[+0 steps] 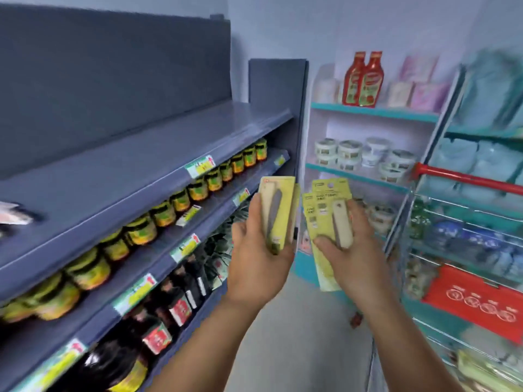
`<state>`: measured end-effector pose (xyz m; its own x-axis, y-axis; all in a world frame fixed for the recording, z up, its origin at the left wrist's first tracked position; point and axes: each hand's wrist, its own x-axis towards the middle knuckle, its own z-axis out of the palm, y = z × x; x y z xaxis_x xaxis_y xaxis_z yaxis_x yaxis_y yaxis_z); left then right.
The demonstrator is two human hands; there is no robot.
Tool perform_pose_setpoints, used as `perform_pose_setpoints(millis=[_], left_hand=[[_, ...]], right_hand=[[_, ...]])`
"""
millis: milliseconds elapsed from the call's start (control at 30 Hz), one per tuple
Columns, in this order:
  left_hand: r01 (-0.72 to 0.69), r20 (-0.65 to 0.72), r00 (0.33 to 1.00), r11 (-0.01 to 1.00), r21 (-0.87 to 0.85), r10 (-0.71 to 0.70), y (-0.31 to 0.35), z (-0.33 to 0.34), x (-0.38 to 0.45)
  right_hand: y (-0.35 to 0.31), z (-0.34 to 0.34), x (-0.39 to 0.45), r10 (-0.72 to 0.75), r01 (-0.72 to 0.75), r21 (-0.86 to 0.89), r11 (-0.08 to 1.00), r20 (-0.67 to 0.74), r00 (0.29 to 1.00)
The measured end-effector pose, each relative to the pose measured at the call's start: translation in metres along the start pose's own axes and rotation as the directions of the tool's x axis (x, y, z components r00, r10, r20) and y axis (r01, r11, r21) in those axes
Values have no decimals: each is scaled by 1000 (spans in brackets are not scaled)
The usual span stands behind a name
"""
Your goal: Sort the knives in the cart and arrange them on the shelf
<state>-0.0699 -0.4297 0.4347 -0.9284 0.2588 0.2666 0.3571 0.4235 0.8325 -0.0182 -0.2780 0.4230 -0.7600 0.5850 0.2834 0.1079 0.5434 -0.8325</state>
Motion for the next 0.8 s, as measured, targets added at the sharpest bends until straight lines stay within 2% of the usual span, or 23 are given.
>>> perform_pose_setpoints(millis=[100, 333, 667, 800], left_hand=[[-3, -57, 998, 1000, 19, 4, -11, -50, 13], [15, -154, 988, 1000, 2, -15, -24, -129, 48], [97, -257, 962, 995, 12, -90, -53, -187, 151], [189, -327, 930, 981, 42, -165, -73, -193, 218]], right_hand=[[-43, 34, 3, -77, 77, 5, 997, 26, 997], [-111, 94, 35, -154, 152, 26, 988, 126, 980], [-166, 178, 138, -280, 274, 63, 960, 272, 921], [-188, 225, 204, -298, 304, 37, 952, 341, 892]])
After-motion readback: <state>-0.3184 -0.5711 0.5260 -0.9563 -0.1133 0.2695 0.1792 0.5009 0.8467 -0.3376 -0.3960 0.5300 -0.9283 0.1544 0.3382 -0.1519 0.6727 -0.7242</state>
